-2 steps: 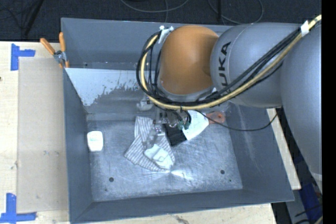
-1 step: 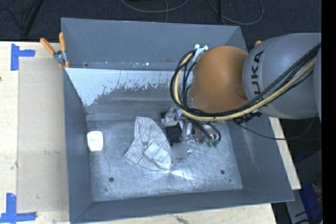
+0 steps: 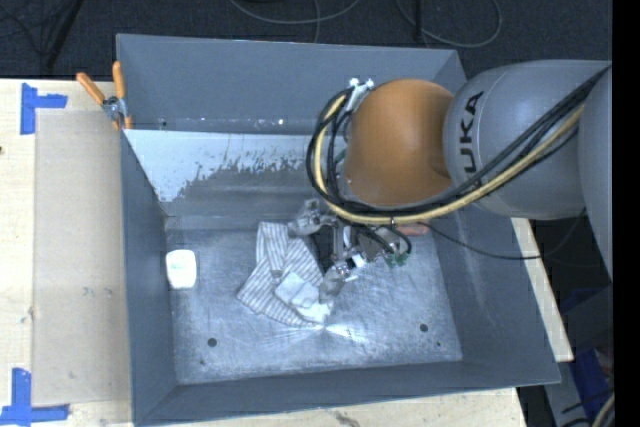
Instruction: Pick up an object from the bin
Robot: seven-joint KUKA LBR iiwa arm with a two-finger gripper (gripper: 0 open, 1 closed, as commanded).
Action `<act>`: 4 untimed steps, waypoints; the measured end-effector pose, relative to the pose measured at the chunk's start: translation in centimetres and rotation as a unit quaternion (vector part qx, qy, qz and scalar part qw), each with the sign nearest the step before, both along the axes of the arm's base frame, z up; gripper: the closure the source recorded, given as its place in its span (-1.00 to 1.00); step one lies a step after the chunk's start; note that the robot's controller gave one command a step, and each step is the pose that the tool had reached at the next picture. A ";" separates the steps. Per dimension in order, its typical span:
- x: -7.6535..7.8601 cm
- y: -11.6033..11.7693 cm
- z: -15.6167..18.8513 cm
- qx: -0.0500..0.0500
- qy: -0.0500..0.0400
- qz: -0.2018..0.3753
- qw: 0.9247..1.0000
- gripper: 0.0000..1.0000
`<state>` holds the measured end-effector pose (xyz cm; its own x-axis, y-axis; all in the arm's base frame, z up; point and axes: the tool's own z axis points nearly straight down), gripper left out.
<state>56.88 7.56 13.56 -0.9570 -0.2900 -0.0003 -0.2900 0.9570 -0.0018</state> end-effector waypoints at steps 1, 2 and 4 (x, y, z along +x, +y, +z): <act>1.1 -2.8 -5.3 0.002 -0.001 0.152 0.988 -1.00; 1.1 -3.4 -5.5 0.001 0.000 0.153 0.988 1.00; 0.9 -3.4 -5.0 0.002 0.002 0.153 0.988 1.00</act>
Offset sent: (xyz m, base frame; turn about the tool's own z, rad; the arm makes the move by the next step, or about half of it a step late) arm -0.0098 -0.0555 -0.0656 -0.3431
